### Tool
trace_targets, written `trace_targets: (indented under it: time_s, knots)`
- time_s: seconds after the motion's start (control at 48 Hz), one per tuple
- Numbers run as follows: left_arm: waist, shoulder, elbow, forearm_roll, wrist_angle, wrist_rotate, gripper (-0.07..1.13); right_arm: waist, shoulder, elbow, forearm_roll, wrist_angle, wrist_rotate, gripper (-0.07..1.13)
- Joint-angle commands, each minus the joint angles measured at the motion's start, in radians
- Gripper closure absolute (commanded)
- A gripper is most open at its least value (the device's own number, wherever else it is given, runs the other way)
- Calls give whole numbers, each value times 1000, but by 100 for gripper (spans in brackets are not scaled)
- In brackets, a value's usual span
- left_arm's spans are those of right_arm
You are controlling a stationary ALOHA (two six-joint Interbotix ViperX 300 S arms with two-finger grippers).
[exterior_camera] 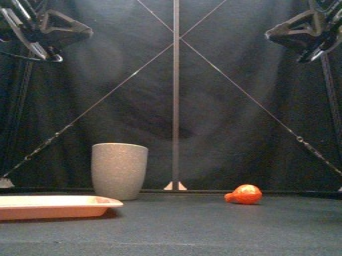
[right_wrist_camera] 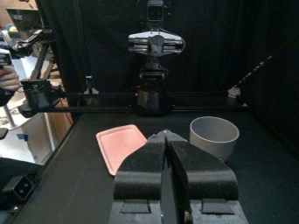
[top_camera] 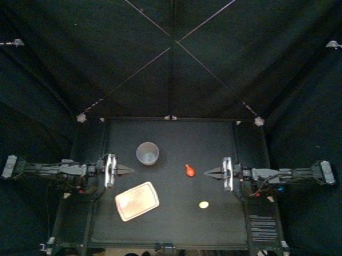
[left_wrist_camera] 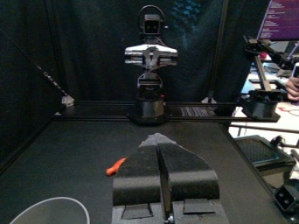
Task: Pick the drumstick then place it on the pink plate
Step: Pick the drumstick
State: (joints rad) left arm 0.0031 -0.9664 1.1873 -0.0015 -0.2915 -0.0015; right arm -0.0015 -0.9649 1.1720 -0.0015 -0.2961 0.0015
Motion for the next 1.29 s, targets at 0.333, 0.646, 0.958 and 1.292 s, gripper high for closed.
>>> trace_targets:
  time_s: [0.333,0.646,0.958,1.292]
  knots:
    - [35,14,-5,-2,-5,5,105,-221,244,-67,209,160,52,90]
    - [35,14,0,-3,-5,5,105,-279,416,-222,287,469,54,80]
    - [35,15,25,-11,-6,2,104,-279,466,-250,400,502,55,6]
    - [35,15,21,-11,-18,5,101,-319,551,-245,449,489,64,1]
